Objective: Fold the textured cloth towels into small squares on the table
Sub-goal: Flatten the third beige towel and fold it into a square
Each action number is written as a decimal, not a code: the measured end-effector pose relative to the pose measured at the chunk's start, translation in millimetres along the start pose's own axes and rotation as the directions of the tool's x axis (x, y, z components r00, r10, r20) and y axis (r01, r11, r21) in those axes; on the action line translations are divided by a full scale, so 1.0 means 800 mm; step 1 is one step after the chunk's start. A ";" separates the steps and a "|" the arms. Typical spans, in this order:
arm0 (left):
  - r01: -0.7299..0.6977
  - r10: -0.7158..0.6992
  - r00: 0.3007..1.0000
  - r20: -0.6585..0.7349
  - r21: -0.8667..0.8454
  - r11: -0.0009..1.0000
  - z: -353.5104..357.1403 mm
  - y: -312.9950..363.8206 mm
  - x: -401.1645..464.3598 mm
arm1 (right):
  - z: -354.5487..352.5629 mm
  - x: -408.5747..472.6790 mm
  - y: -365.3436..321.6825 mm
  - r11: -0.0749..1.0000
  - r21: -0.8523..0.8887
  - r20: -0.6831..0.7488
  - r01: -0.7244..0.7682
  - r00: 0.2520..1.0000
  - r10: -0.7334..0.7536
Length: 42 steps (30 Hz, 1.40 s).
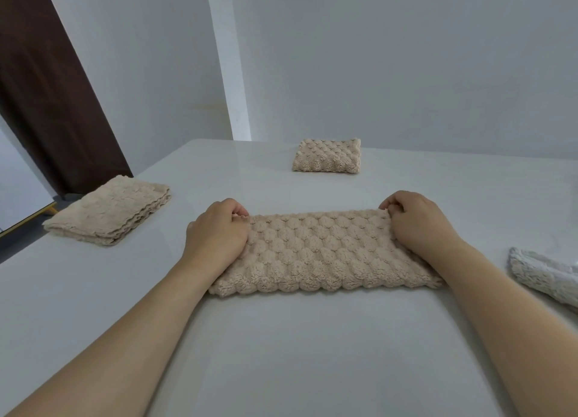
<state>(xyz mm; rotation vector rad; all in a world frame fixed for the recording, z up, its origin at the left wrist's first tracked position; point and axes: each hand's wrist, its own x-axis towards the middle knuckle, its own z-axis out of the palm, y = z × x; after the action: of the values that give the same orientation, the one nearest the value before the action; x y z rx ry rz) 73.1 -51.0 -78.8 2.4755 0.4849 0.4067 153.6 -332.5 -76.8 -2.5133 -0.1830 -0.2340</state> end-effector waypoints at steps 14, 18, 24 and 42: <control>-0.003 0.001 0.999 -0.033 -0.056 0.998 0.005 -0.006 0.008 | 0.000 0.001 -0.001 0.993 0.121 -0.037 0.014 0.999 -0.009; -0.015 0.015 0.999 -0.034 -0.013 1.000 0.006 -0.007 0.008 | 0.000 -0.001 -0.001 0.996 0.086 -0.032 0.012 0.999 -0.009; -0.398 0.416 0.870 -0.265 0.119 0.910 -0.012 0.029 -0.024 | -0.010 -0.012 -0.044 0.976 -0.156 -0.091 0.155 0.981 -0.170; -0.354 0.201 0.899 0.390 0.374 0.857 0.007 0.023 -0.064 | 0.013 -0.061 -0.032 0.929 -0.346 0.315 0.132 0.949 -0.018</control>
<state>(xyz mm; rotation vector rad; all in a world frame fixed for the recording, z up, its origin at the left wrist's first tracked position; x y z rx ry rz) 34.2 -89.5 -81.5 2.9895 0.0638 -0.0385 102.7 -309.7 -81.1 -2.9067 -0.3951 0.1085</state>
